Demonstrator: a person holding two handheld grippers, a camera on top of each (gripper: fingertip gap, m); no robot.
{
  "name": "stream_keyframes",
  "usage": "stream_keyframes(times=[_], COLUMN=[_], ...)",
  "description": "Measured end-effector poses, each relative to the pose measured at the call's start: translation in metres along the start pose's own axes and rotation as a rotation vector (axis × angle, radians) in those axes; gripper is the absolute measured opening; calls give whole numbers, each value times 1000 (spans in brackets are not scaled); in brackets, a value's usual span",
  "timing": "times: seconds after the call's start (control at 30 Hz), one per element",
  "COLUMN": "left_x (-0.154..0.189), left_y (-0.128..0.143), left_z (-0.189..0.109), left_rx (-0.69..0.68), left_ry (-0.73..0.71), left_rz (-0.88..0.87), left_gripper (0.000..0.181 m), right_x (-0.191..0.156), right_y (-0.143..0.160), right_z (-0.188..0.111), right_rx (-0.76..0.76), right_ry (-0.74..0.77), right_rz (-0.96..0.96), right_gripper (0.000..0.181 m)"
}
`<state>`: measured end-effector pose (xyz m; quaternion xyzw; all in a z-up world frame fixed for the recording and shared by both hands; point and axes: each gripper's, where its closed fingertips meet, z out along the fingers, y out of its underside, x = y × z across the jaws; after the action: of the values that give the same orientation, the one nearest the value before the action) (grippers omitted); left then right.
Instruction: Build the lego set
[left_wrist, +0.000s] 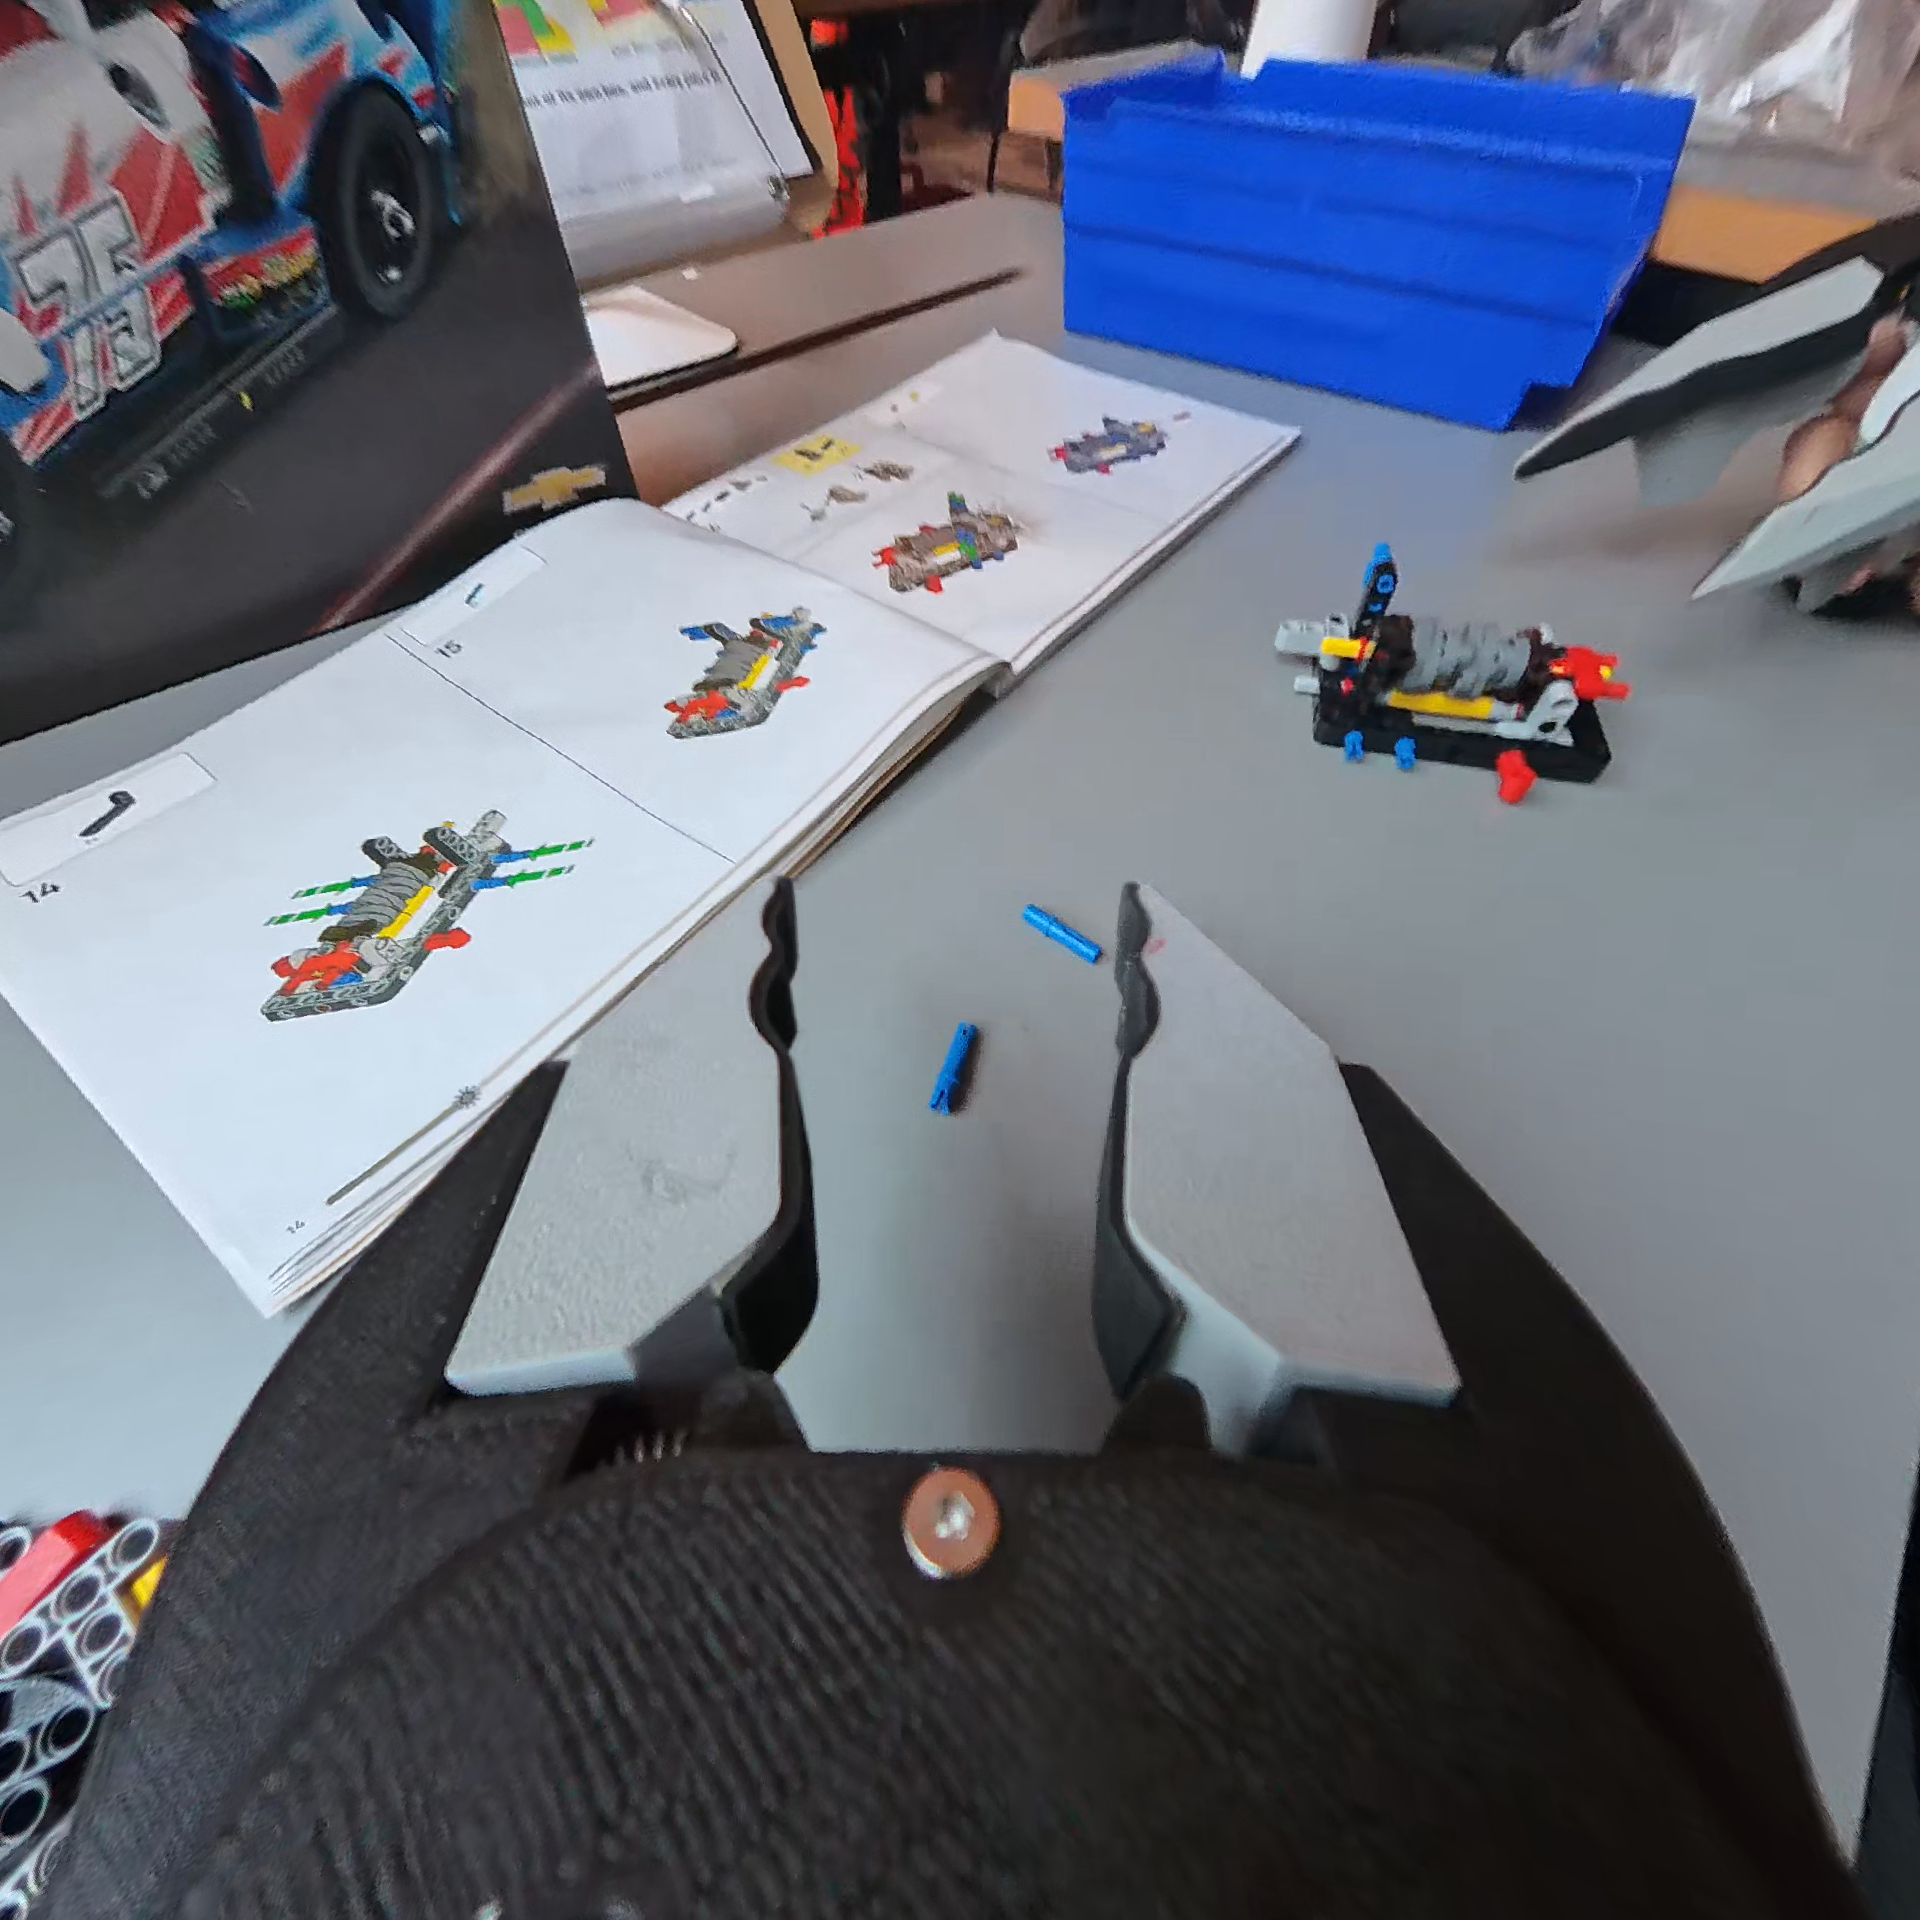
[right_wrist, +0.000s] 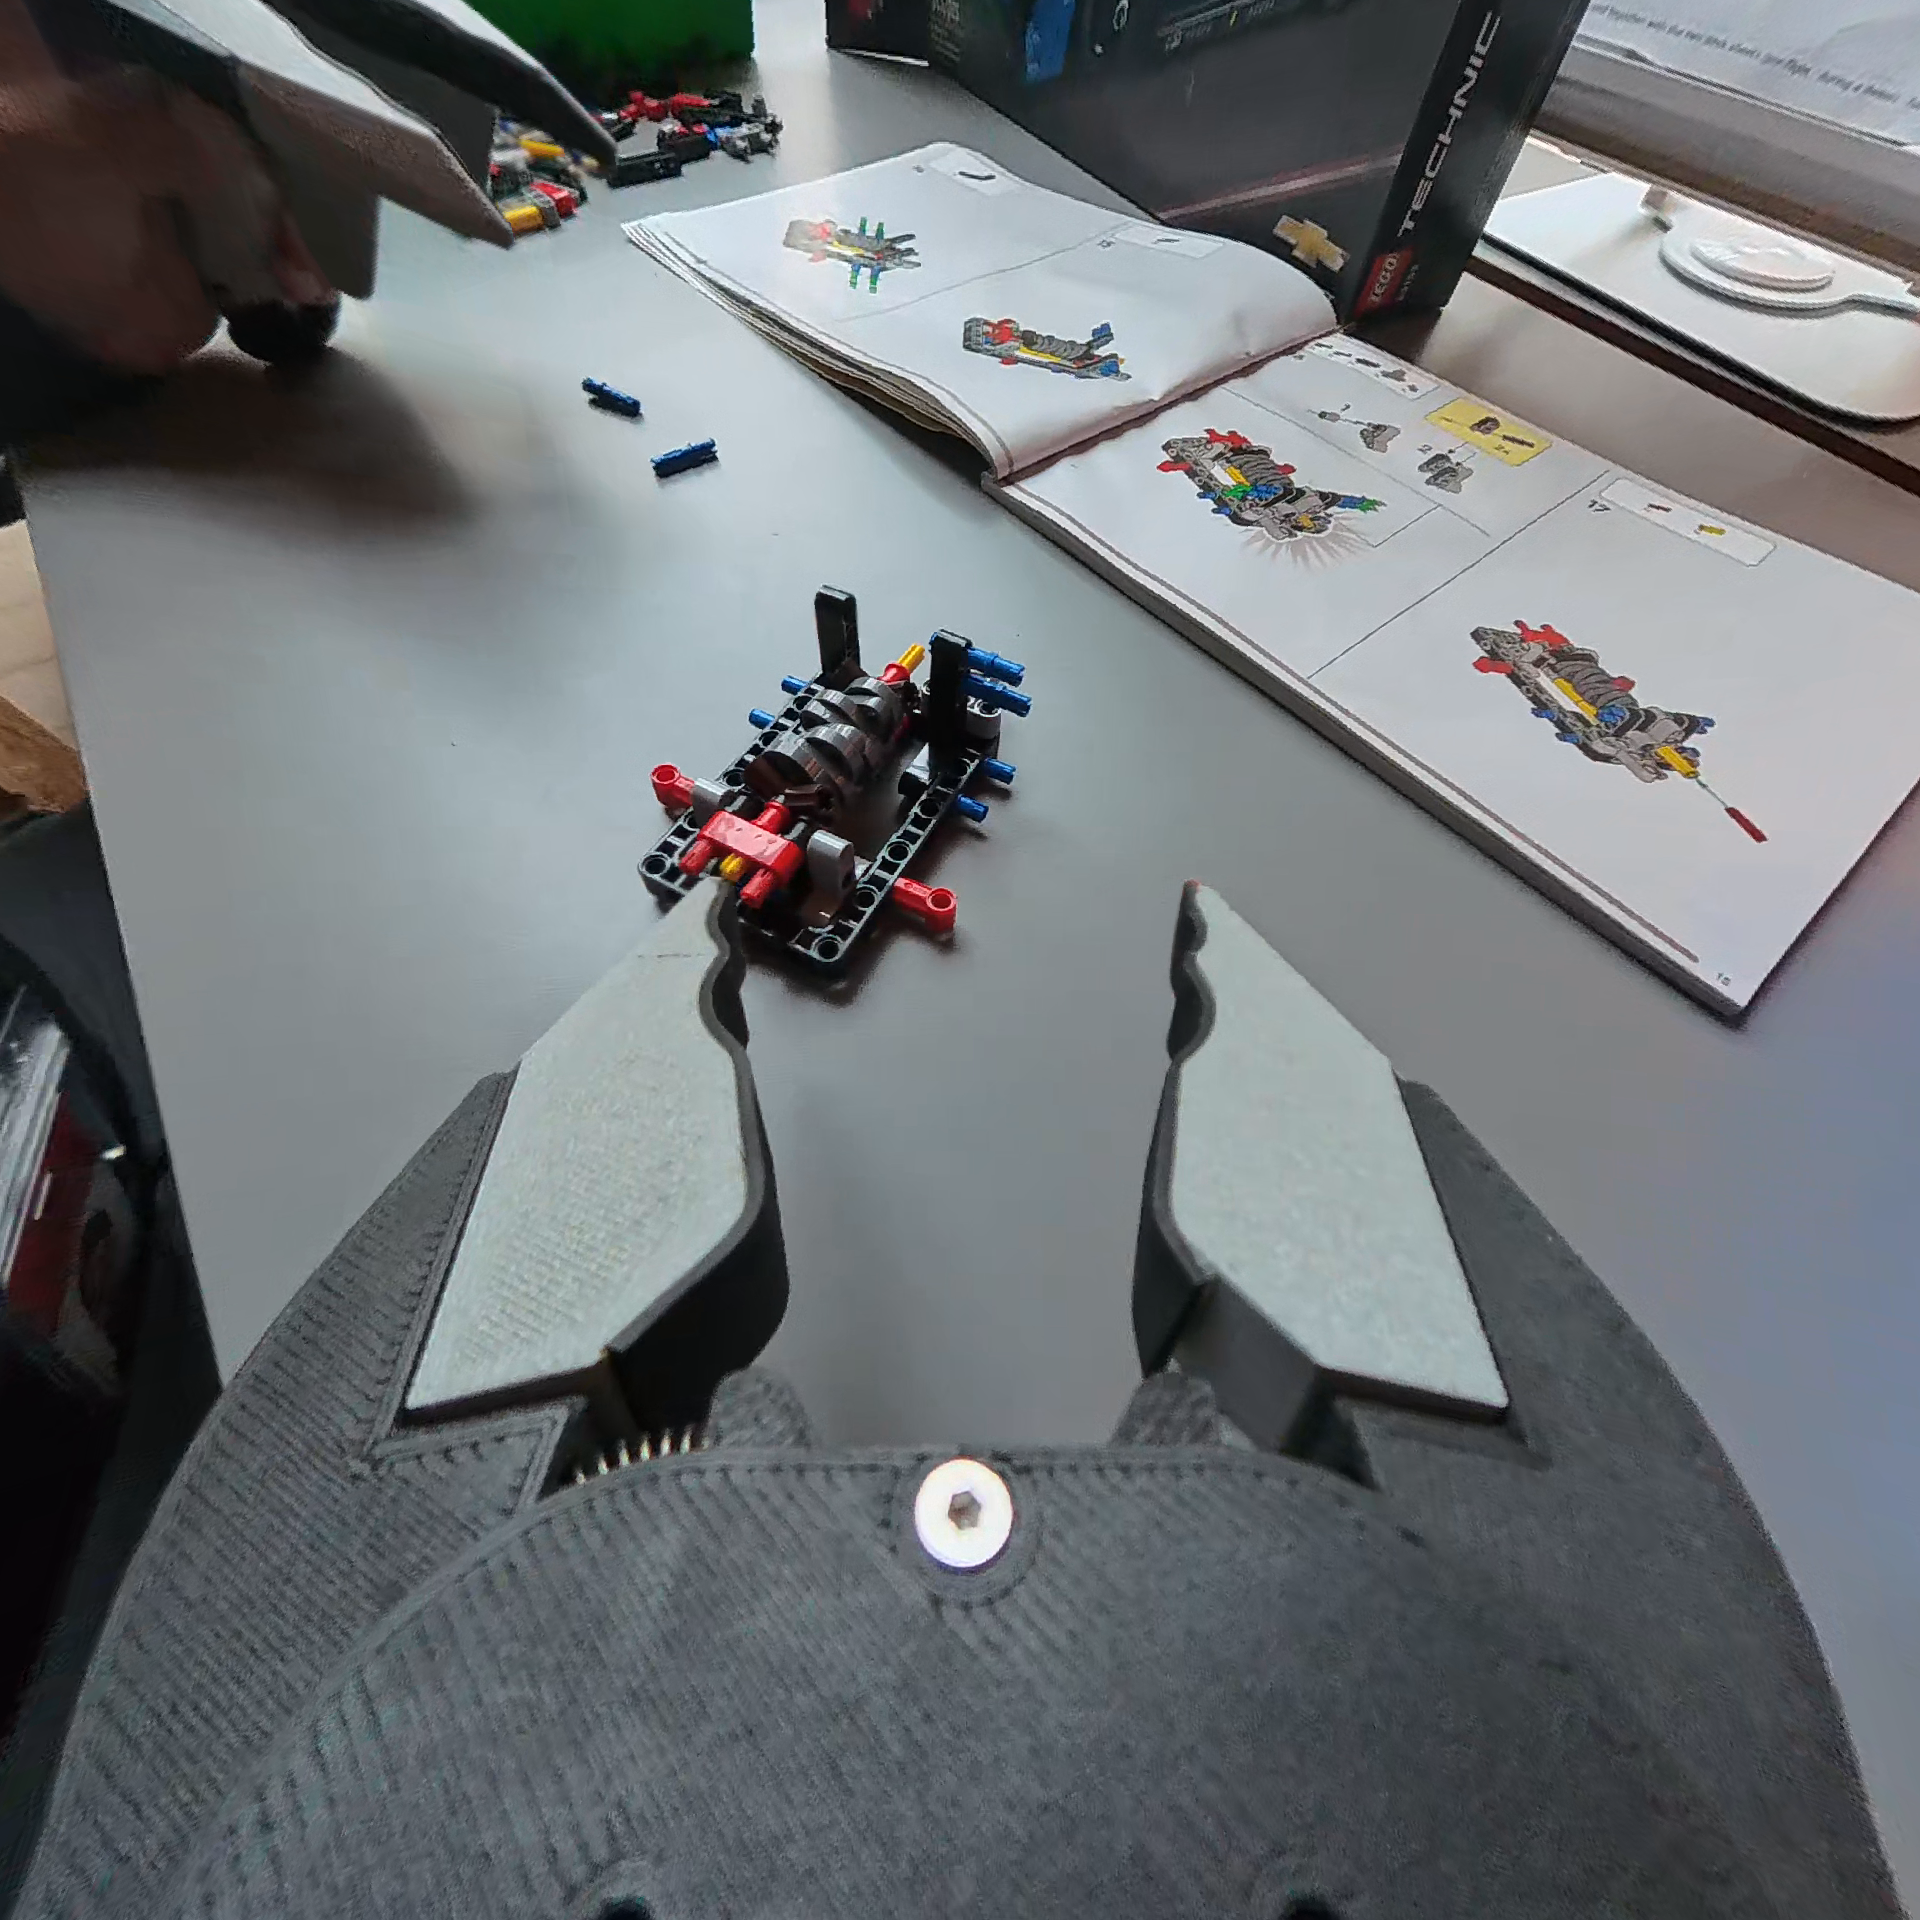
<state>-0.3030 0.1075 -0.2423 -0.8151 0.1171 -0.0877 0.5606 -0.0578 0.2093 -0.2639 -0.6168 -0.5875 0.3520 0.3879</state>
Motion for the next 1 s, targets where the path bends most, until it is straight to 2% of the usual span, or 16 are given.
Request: stream_keyframes(times=[0.13, 0.3, 0.47, 0.57, 0.63, 0.83, 1.0], left_x=[9, 25, 41, 37, 32, 19, 7], left_y=[-5, -4, -1, 1, 2, -9, -6], left_z=[3, 10, 11, 12, 13, 19, 21], left_rx=[23, 0, -4, -20, -31, 13, -6], left_ry=[60, 104, 159, 158, 155, 148, 56], left_rz=[6, 97, 197, 180, 154, 119, 167], left_gripper=[64, 69, 62, 59, 48, 51, 50], right_x=[5, 10, 13, 14, 17, 28, 27], right_y=[-2, -6, -3, -5, -9, -15, -18], right_z=[2, 8, 15, 16, 18, 28, 28], right_rx=[6, 15, -17, -8, 5, 13, 28], right_ry=[-16, -33, -64, -71, -80, -104, -146], right_rz=[-3, -22, 8, 17, 22, 47, 55], right_gripper=[81, 84, 91, 89, 87, 87, 87])
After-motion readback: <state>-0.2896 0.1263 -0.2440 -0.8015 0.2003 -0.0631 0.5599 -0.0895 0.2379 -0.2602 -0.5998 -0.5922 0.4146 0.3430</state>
